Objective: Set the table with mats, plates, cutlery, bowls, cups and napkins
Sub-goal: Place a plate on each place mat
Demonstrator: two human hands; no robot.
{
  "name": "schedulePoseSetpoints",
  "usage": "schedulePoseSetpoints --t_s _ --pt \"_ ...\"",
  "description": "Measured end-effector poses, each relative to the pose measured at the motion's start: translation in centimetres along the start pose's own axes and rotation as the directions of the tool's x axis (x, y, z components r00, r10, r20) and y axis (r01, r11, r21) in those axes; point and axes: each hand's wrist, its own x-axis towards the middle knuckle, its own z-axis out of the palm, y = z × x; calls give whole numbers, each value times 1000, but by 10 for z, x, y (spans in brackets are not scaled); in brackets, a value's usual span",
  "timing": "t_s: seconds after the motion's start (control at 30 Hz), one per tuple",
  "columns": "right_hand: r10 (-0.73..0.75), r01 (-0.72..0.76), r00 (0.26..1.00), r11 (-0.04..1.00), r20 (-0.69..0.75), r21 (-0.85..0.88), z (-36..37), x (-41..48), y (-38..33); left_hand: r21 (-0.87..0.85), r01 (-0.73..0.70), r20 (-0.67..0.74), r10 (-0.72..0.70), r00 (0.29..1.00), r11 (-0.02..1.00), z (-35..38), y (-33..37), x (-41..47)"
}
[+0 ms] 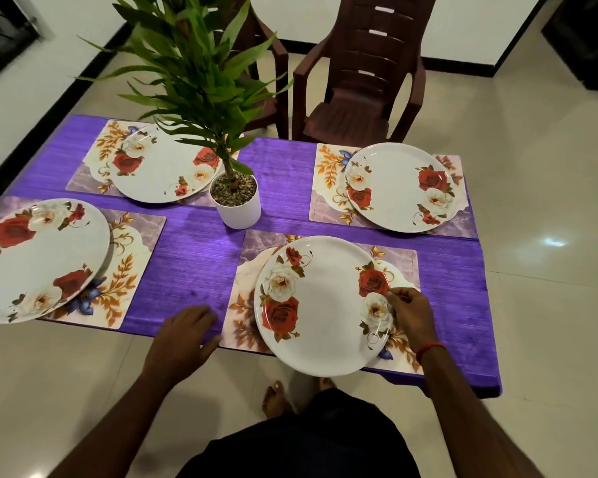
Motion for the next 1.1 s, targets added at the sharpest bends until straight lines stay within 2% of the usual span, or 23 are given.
schedulePoseSetpoints --t_s 0.07,0.17,0.27,0.33,0.4,0.5,0.63,0.77,0.9,1.1 --pt "-8 8 1000 1000 1 -22 -1 0 0 83 37 48 -41 998 996 5 -5 15" --pt "-17 18 1000 998 18 -57 -2 -1 3 118 115 135 -131 982 986 3 -19 33" --pt "-26 28 999 997 24 -74 -5 -4 6 184 164 76 -180 981 969 -25 -24 33" --pt "-25 26 999 998 26 -65 -6 -5 7 311 276 153 -335 930 909 -41 -29 14" --pt "-24 25 999 998 24 -50 -5 -8 7 420 336 276 -471 838 843 -45 -36 -11" --pt "-7 7 1000 1000 12 1 -5 -8 5 448 330 376 -509 774 831 -45 -35 -30" --pt "-10 10 1000 1000 3 7 -6 -11 2 436 314 273 -456 847 844 -44 -11 -21" --pt "-24 24 999 1000 25 -13 -9 -12 1 267 267 240 -333 912 926 -42 7 0" --pt "-41 42 999 999 28 -33 -13 -17 -2 158 228 195 -256 947 961 -37 22 23" --pt "-57 70 994 987 96 -148 -18 -20 -2 112 206 172 -224 959 972 -32 54 56"
